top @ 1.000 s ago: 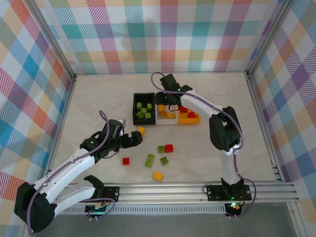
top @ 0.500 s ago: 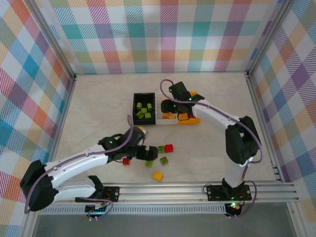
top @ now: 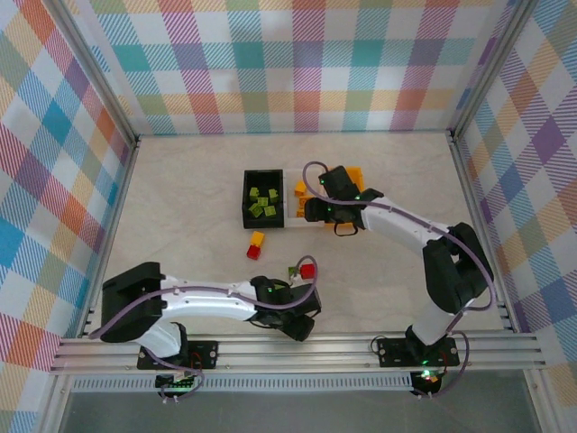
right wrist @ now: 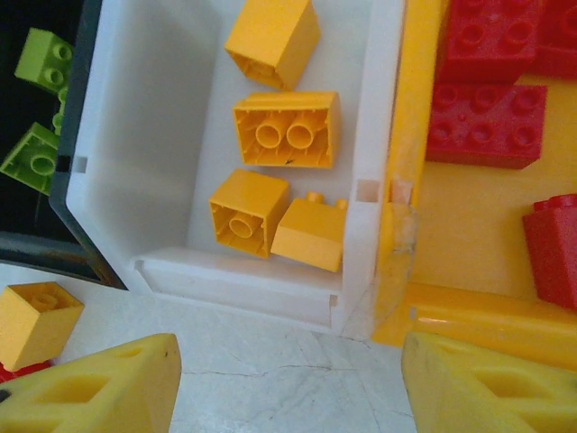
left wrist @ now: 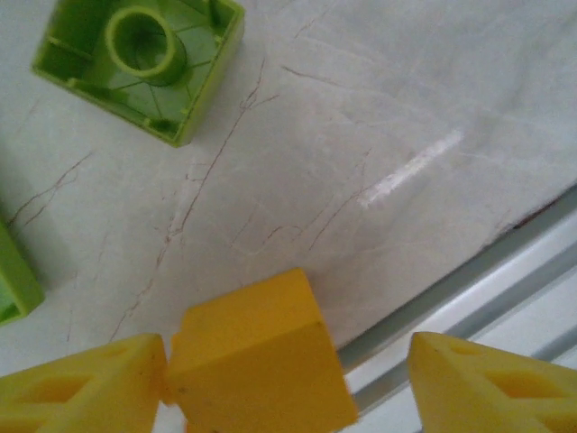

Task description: Sort the legos into containers by color

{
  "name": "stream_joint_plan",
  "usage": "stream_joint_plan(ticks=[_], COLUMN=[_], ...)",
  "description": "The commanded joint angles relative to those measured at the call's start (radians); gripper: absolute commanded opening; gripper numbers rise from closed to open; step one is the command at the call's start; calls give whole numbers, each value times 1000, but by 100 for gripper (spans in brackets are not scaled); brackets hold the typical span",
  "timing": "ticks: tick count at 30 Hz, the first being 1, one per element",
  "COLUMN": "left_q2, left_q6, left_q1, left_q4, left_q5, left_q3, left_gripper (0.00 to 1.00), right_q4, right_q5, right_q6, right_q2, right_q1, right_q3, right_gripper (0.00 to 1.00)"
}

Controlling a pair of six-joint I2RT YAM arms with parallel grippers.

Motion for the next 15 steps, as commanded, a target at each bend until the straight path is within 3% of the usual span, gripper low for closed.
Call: stream_joint_plan(ticks=[1,11,15], left_q2=[25,0,-114], left_q6=[-11,-17,-21], left_q1=[-17,-14,60], left_q4=[-61,-84,-53], left_q5=[-64,-138,-127], left_q3=[32,42,7], left_gripper=[65,42,40], right_q4=[44,61,75], right_q5=[-6,-20,-31], right_q6=[14,15,26], right_q2=[-50,-69,-82], right_q1=[-18,-32,-31], right_q3=[-18,-44,-72], right_gripper=[67,67,66])
